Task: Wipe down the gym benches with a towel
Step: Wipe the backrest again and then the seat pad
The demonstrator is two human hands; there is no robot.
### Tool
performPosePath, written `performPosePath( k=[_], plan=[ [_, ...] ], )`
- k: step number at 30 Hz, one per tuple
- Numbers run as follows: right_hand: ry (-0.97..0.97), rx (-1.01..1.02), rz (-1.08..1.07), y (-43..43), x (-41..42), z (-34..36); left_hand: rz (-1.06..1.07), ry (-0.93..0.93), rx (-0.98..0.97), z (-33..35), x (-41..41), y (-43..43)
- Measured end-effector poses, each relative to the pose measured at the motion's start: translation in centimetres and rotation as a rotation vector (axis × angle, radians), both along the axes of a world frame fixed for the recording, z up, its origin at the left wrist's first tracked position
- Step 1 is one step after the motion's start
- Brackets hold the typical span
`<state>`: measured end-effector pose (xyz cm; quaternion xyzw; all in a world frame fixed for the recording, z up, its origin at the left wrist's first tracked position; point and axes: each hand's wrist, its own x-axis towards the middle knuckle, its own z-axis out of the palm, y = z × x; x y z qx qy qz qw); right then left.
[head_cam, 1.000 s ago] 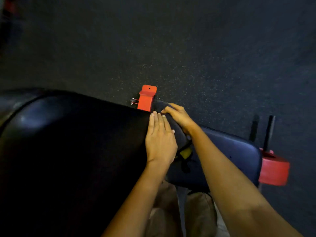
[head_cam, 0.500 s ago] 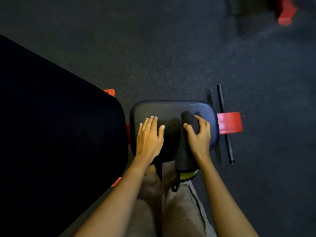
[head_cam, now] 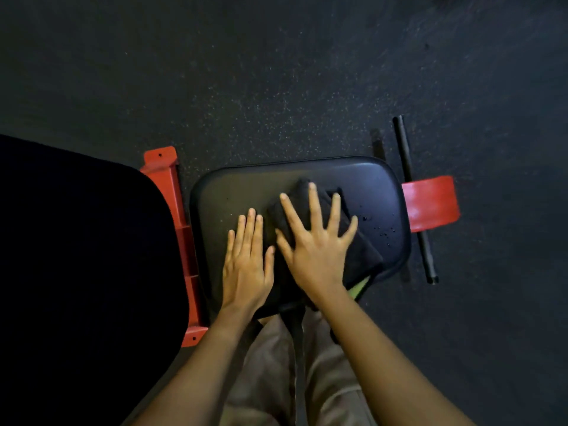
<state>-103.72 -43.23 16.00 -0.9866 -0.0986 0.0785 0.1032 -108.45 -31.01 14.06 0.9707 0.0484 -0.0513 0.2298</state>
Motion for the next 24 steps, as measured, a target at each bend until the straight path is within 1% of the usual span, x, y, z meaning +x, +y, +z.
performPosePath(
  k=[2,3,4,6,7,9,10,12,15,16,17,18,20,22,24],
  plan=[
    [0.018,-0.002,0.124,-0.5,4.7,-0.2,-0.009,-0.038,0.021,0.0,0.8,0.0],
    [0.053,-0.012,0.117,-1.3,7.0,-0.1,-0.004,-0.058,0.032,0.1,1.4,-0.1],
    [0.060,-0.021,0.040,-2.7,8.5,0.0,0.002,-0.072,0.037,0.1,2.1,-0.5],
    [0.004,-0.027,-0.174,-6.0,8.5,0.1,0.009,-0.091,0.029,0.3,3.5,-1.1],
    [-0.024,-0.032,-0.239,-7.5,7.2,0.2,-0.005,-0.096,0.021,0.4,4.3,-1.7],
    [-0.035,-0.043,-0.283,-8.7,2.7,0.4,-0.037,-0.106,0.010,0.5,5.4,-2.5],
    [-0.033,-0.054,-0.269,-8.4,0.7,0.4,-0.040,-0.118,0.003,0.4,5.8,-2.7],
    [-0.043,-0.056,-0.154,-6.6,-0.8,0.3,-0.017,-0.142,0.003,0.2,6.1,-2.7],
    [-0.052,-0.019,0.089,-4.6,4.2,-0.2,0.032,-0.152,0.026,0.0,6.2,-2.7],
    [-0.051,-0.024,0.124,-4.5,6.4,-0.3,0.038,-0.151,0.031,-0.1,6.2,-2.9],
    [-0.040,-0.026,0.097,-5.0,8.6,-0.4,0.033,-0.149,0.033,-0.2,6.4,-3.3],
    [-0.040,-0.016,0.015,-5.6,10.3,-0.5,0.021,-0.145,0.032,-0.2,6.6,-3.9],
    [-0.020,0.012,-0.204,-7.5,11.2,-0.3,-0.021,-0.137,0.019,0.0,7.3,-5.3],
    [-0.014,0.026,-0.349,-9.4,8.7,-0.1,-0.075,-0.130,0.003,0.2,8.2,-6.5],
    [-0.009,0.048,-0.443,-10.9,4.4,0.1,-0.112,-0.103,0.014,0.1,8.9,-7.2]
  ],
)
